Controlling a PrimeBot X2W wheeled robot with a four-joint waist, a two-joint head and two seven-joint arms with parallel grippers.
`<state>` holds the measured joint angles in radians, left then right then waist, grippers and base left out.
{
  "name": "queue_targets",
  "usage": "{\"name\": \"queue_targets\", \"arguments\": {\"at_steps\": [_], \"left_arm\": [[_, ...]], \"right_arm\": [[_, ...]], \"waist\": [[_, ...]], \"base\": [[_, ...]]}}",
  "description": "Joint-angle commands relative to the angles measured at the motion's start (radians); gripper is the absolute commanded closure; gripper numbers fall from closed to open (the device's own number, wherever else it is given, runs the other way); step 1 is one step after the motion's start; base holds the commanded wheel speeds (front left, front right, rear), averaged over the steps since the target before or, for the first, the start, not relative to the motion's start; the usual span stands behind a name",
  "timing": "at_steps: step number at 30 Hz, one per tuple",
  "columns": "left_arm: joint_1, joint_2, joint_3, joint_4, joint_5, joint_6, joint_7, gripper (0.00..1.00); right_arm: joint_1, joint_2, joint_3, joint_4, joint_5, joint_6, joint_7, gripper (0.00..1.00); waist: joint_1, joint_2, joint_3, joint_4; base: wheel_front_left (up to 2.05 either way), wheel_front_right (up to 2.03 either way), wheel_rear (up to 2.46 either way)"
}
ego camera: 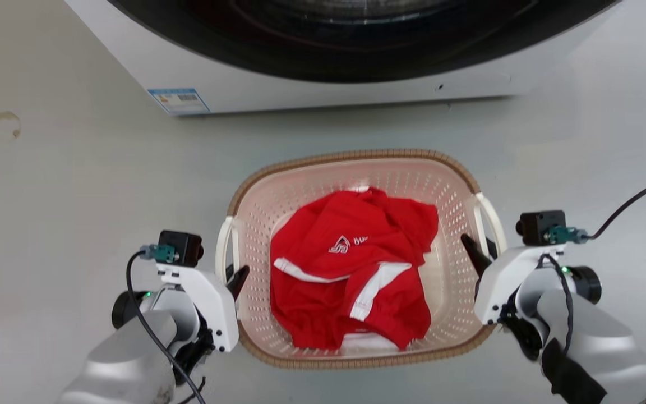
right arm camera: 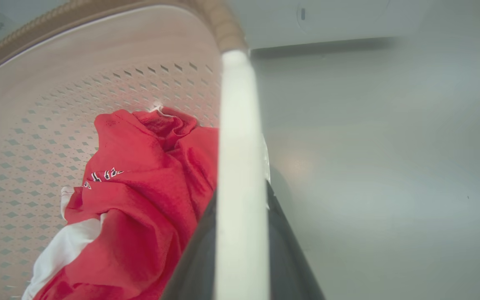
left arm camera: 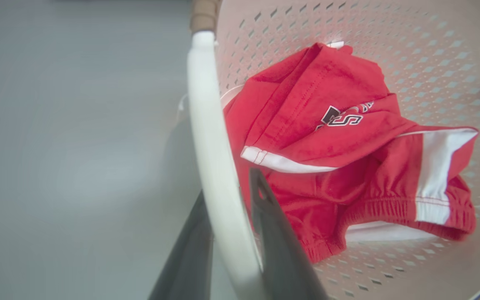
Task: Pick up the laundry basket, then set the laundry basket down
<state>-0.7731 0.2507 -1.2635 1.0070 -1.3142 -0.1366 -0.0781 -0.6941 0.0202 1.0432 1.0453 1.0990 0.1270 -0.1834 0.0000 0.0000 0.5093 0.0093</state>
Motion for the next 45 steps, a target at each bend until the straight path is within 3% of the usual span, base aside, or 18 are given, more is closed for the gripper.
{"name": "queue_targets", "arguments": {"at_steps": [1, 15, 27, 45], "left_arm": [[0.022, 0.113, 0.019, 0.047, -0.01, 0.006, 0.002, 1.0], [0.156, 0.117, -0.001, 0.074, -0.059, 0.006, 0.082, 1.0], [0.296, 0.126, -0.007, 0.101, -0.105, 0.006, 0.209, 1.0], [0.301, 0.127, -0.006, 0.121, -0.141, 0.006, 0.322, 1.0]], "right_arm": [[0.048, -0.07, 0.013, 0.021, 0.008, 0.004, -0.003, 1.0], [0.182, -0.07, 0.121, 0.034, 0.14, 0.004, 0.004, 1.0], [0.295, -0.07, 0.182, 0.07, 0.267, 0.004, 0.112, 1.0], [0.275, -0.07, 0.221, 0.104, 0.321, 0.004, 0.181, 1.0]], "waist": [[0.0, 0.0, -0.056, 0.004], [0.0, 0.0, -0.298, 0.0], [0.0, 0.0, -0.501, -0.019], [0.0, 0.0, -0.559, 0.012]], "base": [[0.0, 0.0, 0.0], [0.0, 0.0, 0.0], [0.0, 0.0, 0.0], [0.0, 0.0, 0.0]]}}
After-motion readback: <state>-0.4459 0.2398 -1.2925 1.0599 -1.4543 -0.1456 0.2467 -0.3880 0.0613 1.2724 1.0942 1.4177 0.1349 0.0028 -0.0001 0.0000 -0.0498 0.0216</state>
